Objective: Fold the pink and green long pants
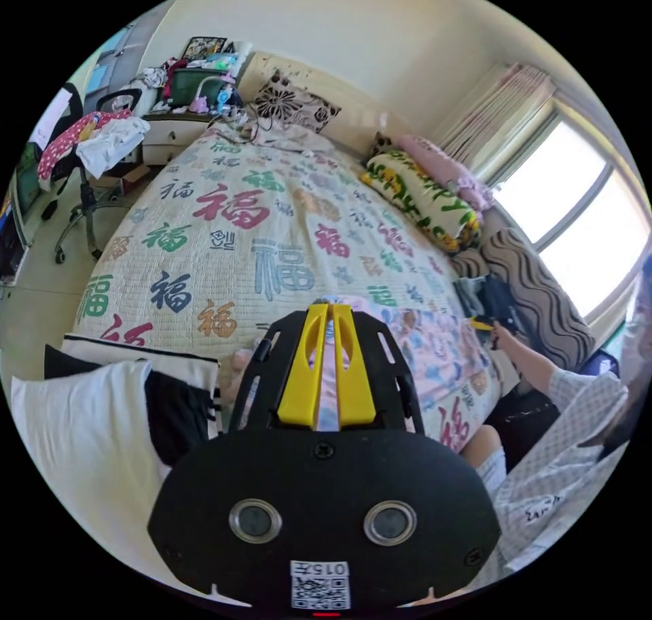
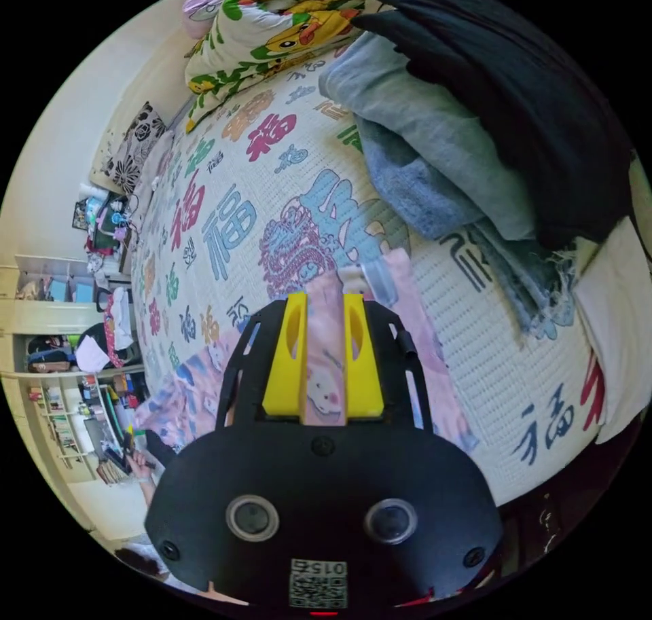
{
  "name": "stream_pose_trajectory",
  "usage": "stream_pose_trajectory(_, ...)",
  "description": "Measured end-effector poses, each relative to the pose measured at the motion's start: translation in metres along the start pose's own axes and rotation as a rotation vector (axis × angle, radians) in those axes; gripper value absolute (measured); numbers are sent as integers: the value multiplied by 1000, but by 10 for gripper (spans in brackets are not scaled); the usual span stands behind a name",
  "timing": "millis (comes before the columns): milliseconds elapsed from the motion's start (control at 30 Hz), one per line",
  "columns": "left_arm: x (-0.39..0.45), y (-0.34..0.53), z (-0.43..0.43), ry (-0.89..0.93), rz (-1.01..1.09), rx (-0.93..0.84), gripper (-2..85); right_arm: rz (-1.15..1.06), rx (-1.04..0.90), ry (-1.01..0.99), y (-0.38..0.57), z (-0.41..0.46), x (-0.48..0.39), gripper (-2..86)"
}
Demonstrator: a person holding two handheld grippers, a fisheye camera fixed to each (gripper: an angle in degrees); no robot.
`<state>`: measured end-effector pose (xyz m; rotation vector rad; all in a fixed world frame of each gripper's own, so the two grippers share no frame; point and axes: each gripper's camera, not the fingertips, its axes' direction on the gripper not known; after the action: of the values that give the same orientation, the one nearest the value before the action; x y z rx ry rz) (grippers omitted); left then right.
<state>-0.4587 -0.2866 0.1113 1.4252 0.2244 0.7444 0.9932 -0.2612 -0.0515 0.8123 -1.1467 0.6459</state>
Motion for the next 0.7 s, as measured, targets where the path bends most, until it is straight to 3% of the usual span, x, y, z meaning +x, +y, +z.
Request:
stream_pose_trajectory(133,1,46,-66,126,-19,79,2,60,-54,-10,-5,23,5,74)
stream_pose_trajectory(367,-2,108,-129,112,-59,70,1,62,-38,17,7,22,16,-6)
stream_pose_trajectory(700,-17,135,-167,74,-74,29,1,-52,109,-165,126,-76,58,-8)
